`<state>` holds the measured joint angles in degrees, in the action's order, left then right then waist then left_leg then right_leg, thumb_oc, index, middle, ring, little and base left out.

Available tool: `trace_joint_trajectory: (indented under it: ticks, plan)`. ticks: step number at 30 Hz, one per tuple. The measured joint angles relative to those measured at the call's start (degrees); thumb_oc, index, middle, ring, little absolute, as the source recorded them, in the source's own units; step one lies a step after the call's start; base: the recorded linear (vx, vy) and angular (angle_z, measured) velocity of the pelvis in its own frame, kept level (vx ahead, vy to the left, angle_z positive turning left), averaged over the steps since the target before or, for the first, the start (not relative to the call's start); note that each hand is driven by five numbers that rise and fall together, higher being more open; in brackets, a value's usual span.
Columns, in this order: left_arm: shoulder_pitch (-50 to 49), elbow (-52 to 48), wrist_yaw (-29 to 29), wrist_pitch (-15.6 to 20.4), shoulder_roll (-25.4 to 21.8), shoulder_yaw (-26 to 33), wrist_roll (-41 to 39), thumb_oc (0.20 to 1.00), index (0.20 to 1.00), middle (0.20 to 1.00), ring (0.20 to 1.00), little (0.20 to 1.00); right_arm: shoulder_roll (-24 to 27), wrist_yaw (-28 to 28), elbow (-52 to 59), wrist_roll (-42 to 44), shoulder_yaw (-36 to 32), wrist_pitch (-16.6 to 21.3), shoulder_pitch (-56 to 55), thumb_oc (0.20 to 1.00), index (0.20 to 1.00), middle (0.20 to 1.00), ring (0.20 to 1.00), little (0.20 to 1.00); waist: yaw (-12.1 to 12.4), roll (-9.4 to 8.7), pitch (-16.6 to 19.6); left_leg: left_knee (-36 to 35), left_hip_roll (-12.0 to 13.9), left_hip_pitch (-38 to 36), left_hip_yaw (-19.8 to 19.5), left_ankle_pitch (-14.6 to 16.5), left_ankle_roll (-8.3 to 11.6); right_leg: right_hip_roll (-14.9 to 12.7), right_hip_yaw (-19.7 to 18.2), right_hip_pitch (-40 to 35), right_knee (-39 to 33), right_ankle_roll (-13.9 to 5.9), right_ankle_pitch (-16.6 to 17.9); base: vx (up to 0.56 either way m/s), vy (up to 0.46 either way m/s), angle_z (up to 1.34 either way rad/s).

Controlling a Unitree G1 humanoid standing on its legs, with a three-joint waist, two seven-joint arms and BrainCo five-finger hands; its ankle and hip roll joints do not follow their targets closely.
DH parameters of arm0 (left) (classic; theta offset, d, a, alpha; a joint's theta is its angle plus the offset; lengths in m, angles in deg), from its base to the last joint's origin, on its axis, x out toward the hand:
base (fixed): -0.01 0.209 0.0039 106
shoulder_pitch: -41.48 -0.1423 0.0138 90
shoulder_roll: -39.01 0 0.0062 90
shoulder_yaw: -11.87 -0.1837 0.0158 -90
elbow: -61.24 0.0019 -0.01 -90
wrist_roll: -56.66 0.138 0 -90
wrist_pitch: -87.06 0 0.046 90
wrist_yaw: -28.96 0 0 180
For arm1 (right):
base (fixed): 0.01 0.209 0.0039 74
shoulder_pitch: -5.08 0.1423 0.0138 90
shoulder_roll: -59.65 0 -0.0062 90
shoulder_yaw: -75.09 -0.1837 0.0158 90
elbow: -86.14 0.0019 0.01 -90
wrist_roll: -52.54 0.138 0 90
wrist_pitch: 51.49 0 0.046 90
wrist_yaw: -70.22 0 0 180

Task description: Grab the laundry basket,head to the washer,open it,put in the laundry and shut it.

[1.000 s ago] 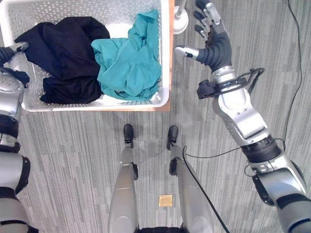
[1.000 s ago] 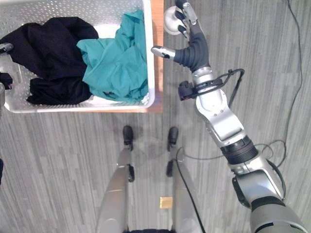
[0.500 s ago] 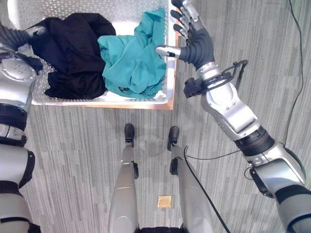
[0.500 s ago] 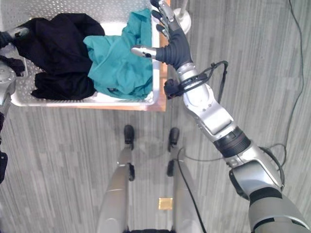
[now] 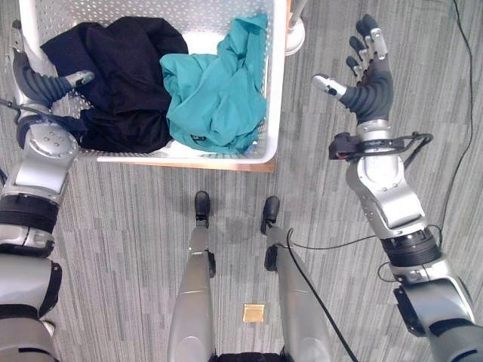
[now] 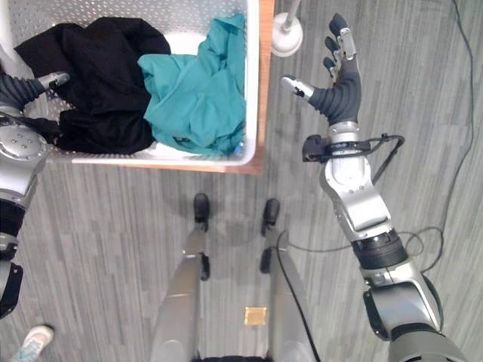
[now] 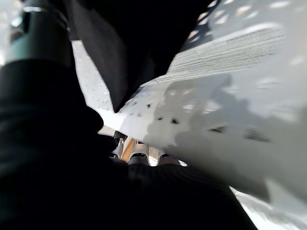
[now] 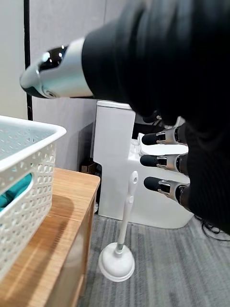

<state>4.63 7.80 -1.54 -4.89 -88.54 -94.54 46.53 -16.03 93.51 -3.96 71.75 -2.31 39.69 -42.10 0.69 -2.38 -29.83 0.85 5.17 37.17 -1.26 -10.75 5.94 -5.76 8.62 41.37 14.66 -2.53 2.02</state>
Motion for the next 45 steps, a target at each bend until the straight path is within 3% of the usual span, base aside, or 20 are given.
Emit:
trace_joint_trajectory:
  ticks: [10,19,31,34,45]
  plan:
    - [0.3,-0.6,-1.9,-0.6,0.7,0.6,0.2,1.000,1.000,1.000,1.000,1.000,-1.0,-1.3,-4.5,-3.6,5.3,-3.0,4.2,1.000,1.000,1.000,1.000,1.000,0.1,-0.10,0.1,0.5,0.0,0.8,0.0,0.1,-0.18,0.0,-0.1,0.7,0.0,0.08,0.2,0.00,0.000,0.00]
    - [0.3,-2.2,-2.3,-1.9,3.5,2.0,1.7,1.000,1.000,1.000,1.000,1.000,-5.7,-1.2,-12.7,-4.3,7.9,-6.0,10.4,1.000,1.000,1.000,1.000,1.000,0.4,-0.28,0.1,1.9,0.0,0.9,-0.2,0.4,-0.50,0.1,0.0,-0.2,-0.4,0.14,0.8,0.00,0.000,0.00]
    - [3.7,-2.3,-2.3,-2.0,4.5,-0.6,1.7,1.000,1.000,1.000,1.000,1.000,-7.6,0.2,-19.9,-4.2,9.6,-6.5,21.8,1.000,1.000,1.000,1.000,1.000,2.0,-0.95,0.3,3.0,0.0,2.2,-1.6,0.6,-0.78,0.4,1.3,-1.4,-3.2,0.14,2.4,0.00,0.002,0.03]
    - [4.8,-2.2,-2.4,-2.0,4.5,-0.9,1.7,1.000,1.000,1.000,1.000,1.000,-8.1,0.4,-23.7,-3.2,11.8,-6.5,23.5,1.000,1.000,1.000,1.000,1.000,2.3,-1.95,0.3,3.1,0.1,2.2,-1.6,0.6,-0.78,0.6,1.4,-1.5,-3.3,0.20,2.4,0.00,0.000,0.00]
    - [5.4,-3.8,-2.8,-2.1,4.4,-2.4,1.8,1.000,1.000,1.000,1.000,1.000,-9.0,0.2,-25.6,0.8,11.2,-6.2,22.7,1.000,1.000,1.000,1.000,1.000,2.1,-2.92,0.6,4.9,0.2,3.1,-2.8,1.2,-0.66,0.9,2.6,-3.5,-6.3,0.09,3.7,0.00,0.002,0.02]
